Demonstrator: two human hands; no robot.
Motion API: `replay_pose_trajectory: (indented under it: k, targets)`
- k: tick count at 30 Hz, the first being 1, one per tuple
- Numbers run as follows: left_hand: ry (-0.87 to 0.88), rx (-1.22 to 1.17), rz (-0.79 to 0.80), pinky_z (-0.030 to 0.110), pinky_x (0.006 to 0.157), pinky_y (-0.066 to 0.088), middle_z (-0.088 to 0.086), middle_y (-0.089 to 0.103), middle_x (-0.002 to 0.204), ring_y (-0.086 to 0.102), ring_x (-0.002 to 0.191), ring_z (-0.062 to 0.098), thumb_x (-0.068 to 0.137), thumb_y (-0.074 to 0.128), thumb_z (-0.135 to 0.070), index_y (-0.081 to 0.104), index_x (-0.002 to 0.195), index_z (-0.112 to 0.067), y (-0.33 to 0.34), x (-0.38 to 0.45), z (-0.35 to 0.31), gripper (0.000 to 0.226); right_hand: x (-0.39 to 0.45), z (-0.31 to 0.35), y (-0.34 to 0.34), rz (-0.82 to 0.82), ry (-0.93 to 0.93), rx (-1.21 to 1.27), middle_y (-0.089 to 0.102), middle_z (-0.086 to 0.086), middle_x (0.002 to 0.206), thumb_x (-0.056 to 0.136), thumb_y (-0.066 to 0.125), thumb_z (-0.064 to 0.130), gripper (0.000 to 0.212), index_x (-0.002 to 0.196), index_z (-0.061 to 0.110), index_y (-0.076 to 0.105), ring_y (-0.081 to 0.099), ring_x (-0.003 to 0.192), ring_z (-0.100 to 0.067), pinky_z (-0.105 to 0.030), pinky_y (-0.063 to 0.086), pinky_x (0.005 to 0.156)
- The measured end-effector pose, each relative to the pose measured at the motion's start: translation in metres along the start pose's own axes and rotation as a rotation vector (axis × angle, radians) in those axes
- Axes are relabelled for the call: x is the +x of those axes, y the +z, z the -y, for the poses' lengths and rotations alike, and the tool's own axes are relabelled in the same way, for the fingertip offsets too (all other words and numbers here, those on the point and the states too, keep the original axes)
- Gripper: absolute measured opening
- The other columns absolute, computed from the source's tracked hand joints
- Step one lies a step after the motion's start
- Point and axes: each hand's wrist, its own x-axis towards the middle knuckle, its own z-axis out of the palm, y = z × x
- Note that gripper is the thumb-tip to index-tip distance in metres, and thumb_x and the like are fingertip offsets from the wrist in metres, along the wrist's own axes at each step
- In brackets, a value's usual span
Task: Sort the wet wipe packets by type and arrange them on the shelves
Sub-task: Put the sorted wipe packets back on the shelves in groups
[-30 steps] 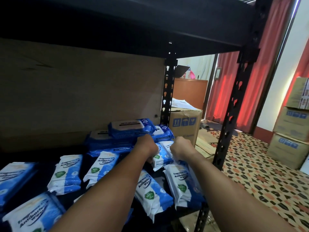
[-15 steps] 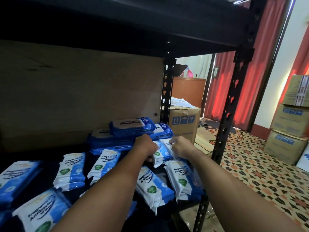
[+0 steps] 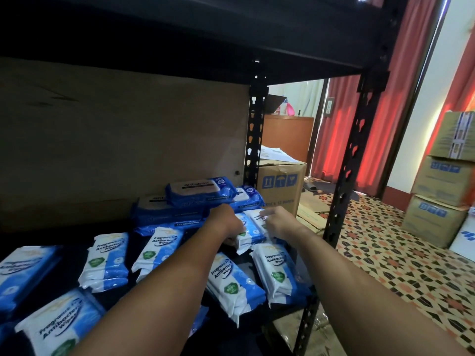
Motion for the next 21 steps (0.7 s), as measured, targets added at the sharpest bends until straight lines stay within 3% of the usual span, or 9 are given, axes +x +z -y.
replay_pose_trajectory:
  k: [2, 6, 9, 12, 14, 15, 17, 19, 21]
  targets:
    - [0.046, 0.137, -0.020, 0.028, 0.052, 0.051, 0.013, 0.068, 0.091, 0.069, 0.073, 0.026, 0.094, 0.068, -0.024, 0.060, 0.092, -0.003, -0.006, -0.007, 0.000, 0.022, -0.009, 0.001, -0.001, -0.010, -0.002, -0.041, 0.057, -0.017, 0.136, 0.092, 0.043, 0.007, 0.056, 0.147, 0.018, 0.049, 0.055, 0.121, -0.037, -0.042, 0.048, 0.101]
    - [0.147, 0.304, -0.071, 0.029, 0.071, 0.041, 0.011, 0.059, 0.128, 0.059, 0.104, 0.025, 0.096, 0.062, -0.040, 0.056, 0.126, -0.006, -0.017, -0.033, 0.003, 0.046, -0.041, 0.009, -0.006, -0.058, -0.067, -0.179, 0.035, -0.012, 0.149, 0.094, 0.050, 0.012, 0.064, 0.154, 0.029, 0.035, 0.031, 0.136, -0.035, -0.054, 0.037, 0.112]
    - [0.185, 0.354, -0.063, 0.030, 0.077, 0.040, 0.009, 0.057, 0.132, 0.057, 0.110, 0.024, 0.095, 0.060, -0.043, 0.047, 0.138, -0.011, -0.024, -0.062, 0.007, 0.056, -0.071, 0.008, -0.005, -0.041, -0.053, -0.217, 0.028, -0.011, 0.148, 0.095, 0.062, 0.035, 0.065, 0.150, 0.026, 0.029, 0.035, 0.135, -0.035, -0.051, 0.043, 0.108]
    - [0.144, 0.429, 0.171, 0.034, 0.072, 0.040, 0.004, 0.064, 0.110, 0.056, 0.088, 0.020, 0.087, 0.061, -0.045, 0.039, 0.142, -0.017, -0.029, -0.088, 0.010, 0.065, -0.097, 0.007, -0.004, 0.002, -0.036, -0.281, 0.034, -0.015, 0.137, 0.087, 0.070, 0.045, 0.075, 0.142, 0.020, 0.026, 0.053, 0.114, -0.033, -0.043, 0.053, 0.092]
    - [0.093, 0.472, 0.353, 0.033, 0.081, 0.048, 0.001, 0.067, 0.111, 0.060, 0.097, 0.021, 0.077, 0.068, -0.053, 0.018, 0.156, -0.025, -0.026, -0.099, 0.011, 0.097, -0.105, 0.005, -0.001, 0.004, -0.026, -0.332, 0.039, -0.016, 0.133, 0.082, 0.075, 0.046, 0.081, 0.139, 0.016, 0.026, 0.056, 0.105, -0.030, -0.038, 0.054, 0.085]
    - [0.073, 0.502, 0.404, 0.033, 0.093, 0.050, 0.000, 0.064, 0.126, 0.059, 0.112, 0.023, 0.071, 0.073, -0.059, 0.001, 0.160, -0.031, -0.023, -0.102, 0.012, 0.117, -0.109, 0.006, -0.001, -0.007, -0.022, -0.345, 0.042, -0.016, 0.132, 0.080, 0.078, 0.045, 0.086, 0.140, 0.014, 0.026, 0.056, 0.106, -0.030, -0.037, 0.054, 0.083]
    - [0.047, 0.570, 0.444, 0.036, 0.113, 0.038, -0.001, 0.036, 0.160, 0.039, 0.142, 0.025, 0.060, 0.079, -0.071, -0.019, 0.157, -0.034, -0.017, -0.105, 0.015, 0.143, -0.113, 0.005, 0.001, -0.030, -0.016, -0.347, 0.046, -0.016, 0.132, 0.076, 0.082, 0.046, 0.094, 0.143, 0.010, 0.027, 0.056, 0.112, -0.030, -0.033, 0.050, 0.079]
    - [0.057, 0.663, 0.412, 0.039, 0.117, 0.033, -0.001, 0.016, 0.168, 0.024, 0.151, 0.026, 0.053, 0.083, -0.074, -0.021, 0.156, -0.031, -0.010, -0.107, 0.017, 0.153, -0.122, 0.005, -0.002, -0.045, -0.025, -0.344, 0.048, -0.014, 0.130, 0.075, 0.084, 0.046, 0.089, 0.138, 0.008, 0.035, 0.055, 0.113, -0.028, -0.031, 0.045, 0.076]
    - [0.090, 0.752, 0.334, 0.043, 0.114, 0.038, 0.007, 0.014, 0.167, 0.025, 0.149, 0.031, 0.056, 0.087, -0.065, -0.019, 0.157, -0.027, -0.002, -0.106, 0.016, 0.152, -0.125, 0.004, -0.005, -0.059, -0.051, -0.380, 0.050, -0.010, 0.125, 0.075, 0.083, 0.043, 0.075, 0.129, 0.006, 0.046, 0.054, 0.111, -0.026, -0.029, 0.045, 0.077]
